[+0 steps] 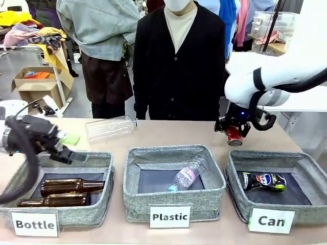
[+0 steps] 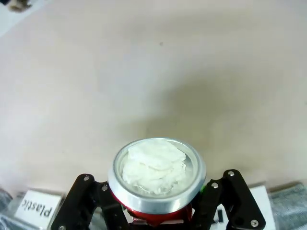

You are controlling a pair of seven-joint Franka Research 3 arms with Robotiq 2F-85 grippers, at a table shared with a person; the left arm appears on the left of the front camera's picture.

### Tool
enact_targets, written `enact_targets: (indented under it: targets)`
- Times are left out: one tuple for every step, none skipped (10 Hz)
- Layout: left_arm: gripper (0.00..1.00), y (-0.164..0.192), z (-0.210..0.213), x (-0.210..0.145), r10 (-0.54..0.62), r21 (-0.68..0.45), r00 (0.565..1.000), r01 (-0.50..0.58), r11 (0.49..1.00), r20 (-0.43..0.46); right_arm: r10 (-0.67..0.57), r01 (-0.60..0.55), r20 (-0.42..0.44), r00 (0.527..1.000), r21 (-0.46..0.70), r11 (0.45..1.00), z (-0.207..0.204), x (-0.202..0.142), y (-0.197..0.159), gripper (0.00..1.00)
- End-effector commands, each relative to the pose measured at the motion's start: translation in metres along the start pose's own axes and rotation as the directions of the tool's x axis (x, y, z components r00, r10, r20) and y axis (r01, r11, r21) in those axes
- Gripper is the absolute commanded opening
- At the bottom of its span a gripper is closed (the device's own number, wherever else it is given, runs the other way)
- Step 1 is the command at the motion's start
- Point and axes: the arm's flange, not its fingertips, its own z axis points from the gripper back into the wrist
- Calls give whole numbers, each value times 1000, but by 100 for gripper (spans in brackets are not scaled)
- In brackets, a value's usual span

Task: Sort the can waste into the basket.
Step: Pick up the can waste from the table and place it in the right Fabric basket.

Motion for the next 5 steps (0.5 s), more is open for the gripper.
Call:
enact_targets:
  targets:
    - [100, -14, -26, -39, 139, 89, 941, -175, 981, 309, 106, -106, 2, 994, 72, 992, 43, -31, -20, 0]
    - [100, 0, 0, 0, 0, 0, 1000, 0, 1000, 0, 183, -180, -15, 983, 111, 977, 70, -51, -31, 0]
    - [100, 0, 0, 0, 0, 0, 1000, 0, 1000, 0, 267, -261, -37, 963, 114, 958, 99, -74, -48, 0]
    - [100, 0, 0, 0, 0, 0, 1000, 0, 1000, 0, 351, -338, -69, 934, 147, 929, 116, -97, -59, 0]
    - [100, 0, 0, 0, 0, 0, 1000, 0, 1000, 0, 418, -407, -75, 906, 128, 905, 127, -121, -69, 0]
